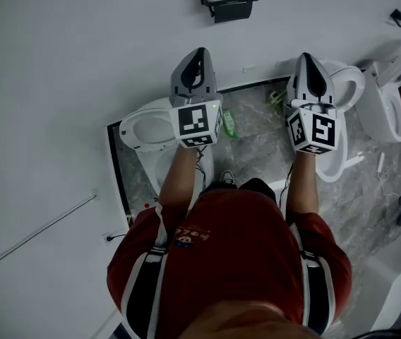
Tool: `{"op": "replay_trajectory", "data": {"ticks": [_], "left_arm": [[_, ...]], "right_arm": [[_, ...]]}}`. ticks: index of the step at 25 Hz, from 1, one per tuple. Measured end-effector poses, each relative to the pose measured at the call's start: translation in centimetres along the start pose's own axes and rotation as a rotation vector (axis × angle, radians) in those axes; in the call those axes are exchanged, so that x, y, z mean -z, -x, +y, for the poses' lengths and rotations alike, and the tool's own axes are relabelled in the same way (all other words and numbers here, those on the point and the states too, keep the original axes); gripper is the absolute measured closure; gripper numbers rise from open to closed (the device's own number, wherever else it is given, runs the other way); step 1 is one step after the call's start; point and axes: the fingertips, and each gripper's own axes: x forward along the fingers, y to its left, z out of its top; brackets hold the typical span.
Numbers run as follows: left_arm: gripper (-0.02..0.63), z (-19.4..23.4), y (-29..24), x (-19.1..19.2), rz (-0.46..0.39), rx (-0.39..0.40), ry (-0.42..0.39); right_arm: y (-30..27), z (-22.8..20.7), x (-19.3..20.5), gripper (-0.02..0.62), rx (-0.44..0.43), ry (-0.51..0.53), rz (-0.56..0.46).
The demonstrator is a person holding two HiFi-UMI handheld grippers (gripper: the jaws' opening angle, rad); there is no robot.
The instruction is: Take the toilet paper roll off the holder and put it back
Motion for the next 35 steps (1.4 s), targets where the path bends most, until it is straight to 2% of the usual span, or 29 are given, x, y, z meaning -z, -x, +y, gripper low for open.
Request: {"op": "replay_trajectory", "data": {"ticks": [6,17,30,32,35], "left_arm": [[0.588,1.1,-2.8,0.6,0.006,-0.039,-0.011],[0.588,0.8,-10.0,0.9,0.008,-0.157,-0.055],[0.584,-1.2,-16.8,2.8,0.074,-0.257,-0.082],[0.568,-1.7,-17.9,3.0,0.078,-0.266,-0.091],[0.502,-2.2,-19.0,3.3,0.082,-0.273,-0.088]], "right_arm": [[-4.0,0.2,1.5,0.588,-0.059,-0.027,-0.003],[-12.9,-2.9,3.7,0.588,-0.200,-0.096,-0.020],[-19.2,-7.2,7.0,0.588,-0.318,-0.163,0.007],[-19.9,-8.2,7.4,0.588,-0.326,-0.169,0.008],[-20.6,-9.2,7.9,0.588,-0.337,-0.181,0.008]]}}
